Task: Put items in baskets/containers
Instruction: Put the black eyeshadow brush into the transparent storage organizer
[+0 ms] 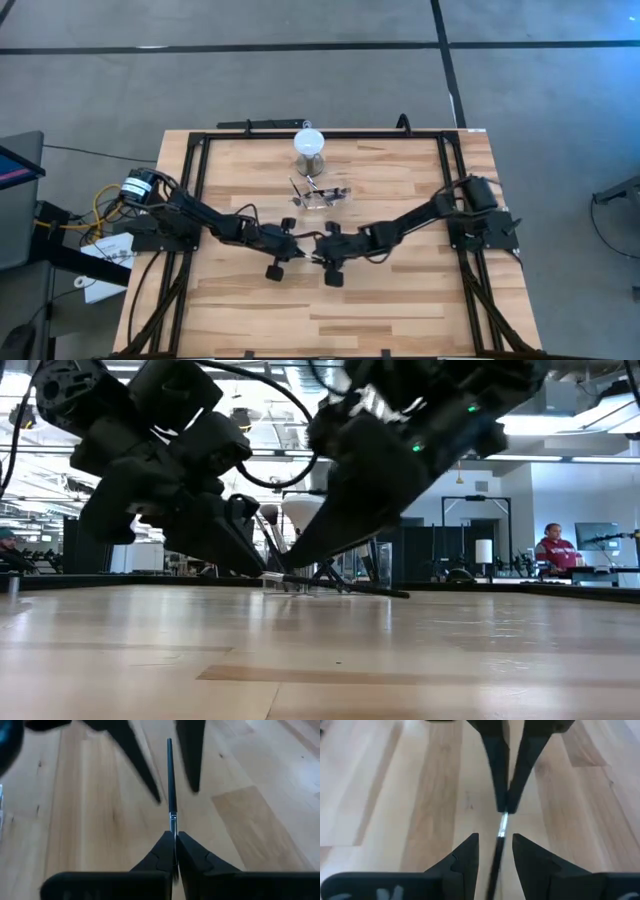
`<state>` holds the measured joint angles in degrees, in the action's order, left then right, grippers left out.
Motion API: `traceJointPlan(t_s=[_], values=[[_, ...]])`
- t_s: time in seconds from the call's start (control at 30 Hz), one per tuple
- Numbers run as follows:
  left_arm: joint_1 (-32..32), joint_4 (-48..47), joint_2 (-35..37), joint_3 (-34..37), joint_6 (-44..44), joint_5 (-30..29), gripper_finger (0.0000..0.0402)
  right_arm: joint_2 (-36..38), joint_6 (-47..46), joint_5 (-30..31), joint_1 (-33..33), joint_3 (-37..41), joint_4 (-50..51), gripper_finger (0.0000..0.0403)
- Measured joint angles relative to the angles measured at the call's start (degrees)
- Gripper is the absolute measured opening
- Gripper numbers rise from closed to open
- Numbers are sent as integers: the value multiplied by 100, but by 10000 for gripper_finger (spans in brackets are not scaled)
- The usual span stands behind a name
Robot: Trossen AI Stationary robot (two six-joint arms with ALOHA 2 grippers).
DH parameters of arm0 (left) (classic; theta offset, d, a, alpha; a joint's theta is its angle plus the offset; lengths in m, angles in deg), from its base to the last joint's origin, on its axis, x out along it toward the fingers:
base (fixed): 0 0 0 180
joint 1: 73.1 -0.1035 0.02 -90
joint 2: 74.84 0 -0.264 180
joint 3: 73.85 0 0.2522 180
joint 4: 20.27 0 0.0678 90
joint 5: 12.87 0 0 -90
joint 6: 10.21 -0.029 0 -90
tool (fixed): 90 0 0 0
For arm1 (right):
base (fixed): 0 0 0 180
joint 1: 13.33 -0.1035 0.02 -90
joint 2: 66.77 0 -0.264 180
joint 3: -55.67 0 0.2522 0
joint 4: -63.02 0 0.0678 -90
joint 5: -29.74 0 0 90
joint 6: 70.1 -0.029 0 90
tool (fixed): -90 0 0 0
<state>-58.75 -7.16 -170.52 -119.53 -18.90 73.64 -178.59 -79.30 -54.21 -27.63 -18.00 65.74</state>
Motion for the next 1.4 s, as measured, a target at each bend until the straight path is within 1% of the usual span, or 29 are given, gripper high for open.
traceJointPlan(t_s=[0.23,0.4,0.53,0.6,0.73,0.77,0.9,0.97,1.07,1.2,1.23,1.3,1.4], values=[[24,-4,0,-2,-26,0,11,-517,60,-59,192,-578,205,109],[-2,-22,0,-2,-28,-6,13,-771,139,42,208,-799,487,105],[2,10,0,-4,-39,-13,12,-749,215,121,187,-840,513,84],[-4,10,0,-4,-42,-21,13,-719,256,231,154,-834,548,65],[2,13,0,-7,-24,-20,15,-720,339,259,126,-834,546,18],[0,12,0,-7,-23,-22,16,-731,341,267,121,-834,542,13],[1,7,15,-7,-26,-32,29,-740,298,299,131,-834,539,21],[5,-68,149,-7,-57,-131,38,-704,196,421,128,-833,641,23],[6,-328,638,-7,-194,-628,49,-477,-7,1032,83,-821,897,14],[19,-543,1713,11,-657,-1479,59,143,-70,1779,62,-825,1640,10],[17,-537,2023,16,-789,-1607,61,339,-80,2088,54,-825,1902,12],[-12,-534,2629,54,-916,-1750,62,821,-25,2930,-41,-814,2335,15],[-105,-530,3487,122,-905,-1768,59,1723,547,4243,-272,-822,2437,10]])
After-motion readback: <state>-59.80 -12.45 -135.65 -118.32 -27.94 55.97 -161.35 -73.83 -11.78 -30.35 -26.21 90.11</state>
